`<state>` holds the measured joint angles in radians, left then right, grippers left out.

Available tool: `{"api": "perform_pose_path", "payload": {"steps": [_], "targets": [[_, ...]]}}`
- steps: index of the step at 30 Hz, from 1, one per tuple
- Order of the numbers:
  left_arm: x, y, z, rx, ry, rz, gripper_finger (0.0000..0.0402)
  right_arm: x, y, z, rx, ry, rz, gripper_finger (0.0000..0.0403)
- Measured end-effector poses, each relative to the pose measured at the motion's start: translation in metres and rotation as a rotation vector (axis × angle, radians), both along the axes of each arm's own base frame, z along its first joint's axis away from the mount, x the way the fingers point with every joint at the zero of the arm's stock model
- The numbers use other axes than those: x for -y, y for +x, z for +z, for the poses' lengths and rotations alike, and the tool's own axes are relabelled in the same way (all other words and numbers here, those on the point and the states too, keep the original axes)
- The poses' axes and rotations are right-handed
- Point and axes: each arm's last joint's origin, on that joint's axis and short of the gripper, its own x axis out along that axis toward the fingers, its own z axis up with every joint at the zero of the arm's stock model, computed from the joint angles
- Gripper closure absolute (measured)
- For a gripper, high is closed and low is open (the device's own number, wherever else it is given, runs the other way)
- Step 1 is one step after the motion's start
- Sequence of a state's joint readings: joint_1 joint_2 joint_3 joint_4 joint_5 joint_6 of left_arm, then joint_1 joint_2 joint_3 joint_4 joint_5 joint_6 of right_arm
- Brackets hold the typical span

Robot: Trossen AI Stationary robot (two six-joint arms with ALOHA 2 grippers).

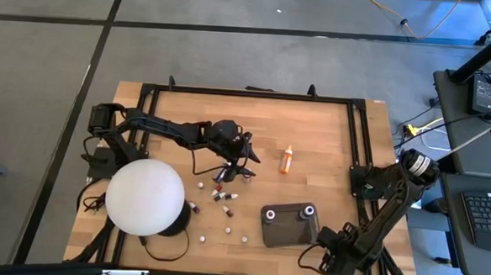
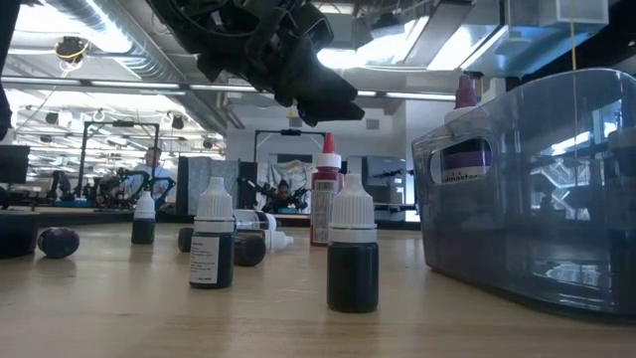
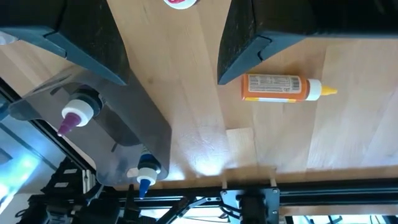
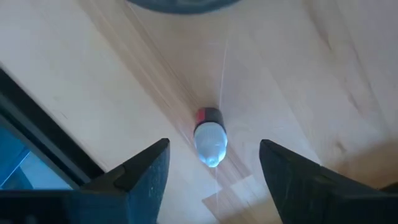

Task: Pick & Place food coloring
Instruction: Put the small red food coloring bottle into the bin

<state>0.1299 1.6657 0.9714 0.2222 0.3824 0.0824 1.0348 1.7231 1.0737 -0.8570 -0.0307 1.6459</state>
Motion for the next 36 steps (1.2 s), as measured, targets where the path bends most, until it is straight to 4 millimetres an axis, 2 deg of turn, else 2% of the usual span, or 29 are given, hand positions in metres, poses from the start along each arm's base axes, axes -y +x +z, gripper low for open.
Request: {"api": "perform_pose_path", "payload": {"steps": [14, 26, 36], "targets": [[0.0000, 0.0000, 0.0001, -0.004, -0.015, 0.008, 0.0164, 0.0008, 0.0006, -0.0001, 0.028, -0.021, 0.011, 0.0269], [0.0000, 0.0000, 0.0000, -0.004, -0.015, 0.008, 0.0164, -0.0003, 0.0015, 0.0000, 0.037, -0.010, 0.027, 0.0282], [0.0000, 0.0000, 0.0000, -0.005, -0.015, 0.008, 0.0164, -0.0019, 0.0022, 0.0001, 0.043, 0.008, 0.051, 0.0313]]}}
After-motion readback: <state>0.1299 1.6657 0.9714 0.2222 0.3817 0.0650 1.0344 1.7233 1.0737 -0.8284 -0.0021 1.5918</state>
